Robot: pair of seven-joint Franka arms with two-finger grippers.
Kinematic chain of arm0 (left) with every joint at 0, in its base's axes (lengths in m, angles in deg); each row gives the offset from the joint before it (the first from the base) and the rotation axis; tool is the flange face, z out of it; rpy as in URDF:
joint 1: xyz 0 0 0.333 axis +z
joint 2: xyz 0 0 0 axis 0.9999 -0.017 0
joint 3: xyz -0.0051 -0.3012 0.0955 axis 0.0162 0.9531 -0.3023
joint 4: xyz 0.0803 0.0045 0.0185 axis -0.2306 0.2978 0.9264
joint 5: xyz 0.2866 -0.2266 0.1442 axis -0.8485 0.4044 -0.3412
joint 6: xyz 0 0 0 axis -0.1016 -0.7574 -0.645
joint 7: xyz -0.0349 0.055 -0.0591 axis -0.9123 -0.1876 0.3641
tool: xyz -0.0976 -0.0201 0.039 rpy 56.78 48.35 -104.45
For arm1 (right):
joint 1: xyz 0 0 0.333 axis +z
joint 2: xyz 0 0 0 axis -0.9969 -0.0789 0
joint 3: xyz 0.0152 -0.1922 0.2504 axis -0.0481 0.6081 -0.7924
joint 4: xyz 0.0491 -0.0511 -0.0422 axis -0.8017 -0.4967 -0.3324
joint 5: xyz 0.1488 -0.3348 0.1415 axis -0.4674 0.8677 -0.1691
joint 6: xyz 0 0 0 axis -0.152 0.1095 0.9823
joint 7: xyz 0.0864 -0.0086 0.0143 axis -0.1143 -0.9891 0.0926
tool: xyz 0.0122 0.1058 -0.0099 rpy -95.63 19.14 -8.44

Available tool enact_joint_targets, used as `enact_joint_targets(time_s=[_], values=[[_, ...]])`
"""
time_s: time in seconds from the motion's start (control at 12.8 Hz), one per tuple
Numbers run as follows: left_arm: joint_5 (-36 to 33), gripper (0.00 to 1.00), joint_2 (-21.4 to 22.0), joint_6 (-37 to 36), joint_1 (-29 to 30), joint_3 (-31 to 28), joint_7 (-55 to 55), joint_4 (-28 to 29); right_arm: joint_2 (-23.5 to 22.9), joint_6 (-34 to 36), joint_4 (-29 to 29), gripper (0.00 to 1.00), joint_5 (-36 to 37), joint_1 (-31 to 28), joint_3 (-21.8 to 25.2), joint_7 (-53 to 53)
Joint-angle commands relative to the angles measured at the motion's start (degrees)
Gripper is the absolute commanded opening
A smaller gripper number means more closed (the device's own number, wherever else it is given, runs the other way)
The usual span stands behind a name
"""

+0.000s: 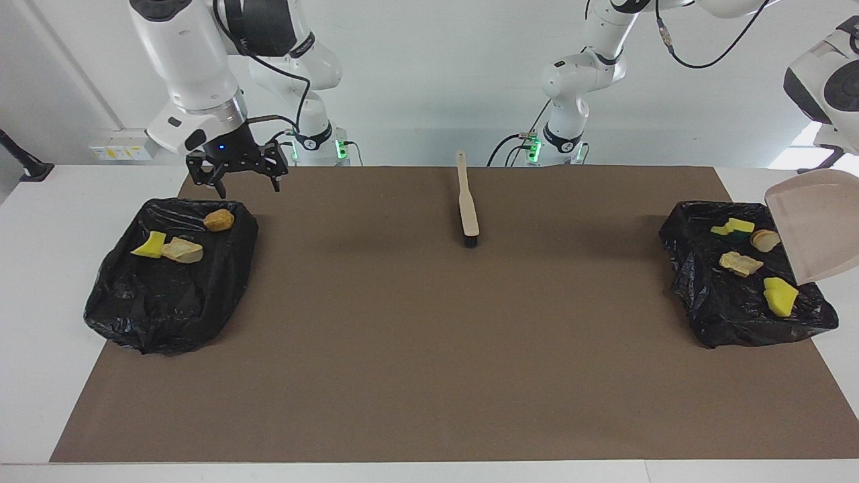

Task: Sweep and dump trash in bin
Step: 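Lift the emptied dustpan away from the bag with the left gripper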

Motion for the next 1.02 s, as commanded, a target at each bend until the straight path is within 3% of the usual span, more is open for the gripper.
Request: enact_joint_targets(time_s=[0.0, 0.24, 0.47, 0.94], values=[[0.6, 0.0, 1.2, -3.9, -1.2, -0.4, 1.4, -1.0, 0.2, 1.1, 0.6, 1.0, 0.0, -1.6, 2.0, -1.8], [14.4, 0.0, 3.7, -5.3, -1.3, 0.4, 0.5, -0.9, 4.0, 1.6, -1.6, 1.0, -1.4, -1.4, 3.6, -5.4], [18.0, 0.0, 4.7, -5.7, -1.5, 0.5, -2.3, -0.4, 5.1, 1.7, -2.2, 1.0, -1.6, -0.9, 3.6, -6.9], [31.9, 0.0, 7.8, -13.5, -7.4, 1.0, -33.4, 3.7, 6.1, 1.9, -3.5, 1.0, -4.0, -0.7, 3.6, -7.2]])
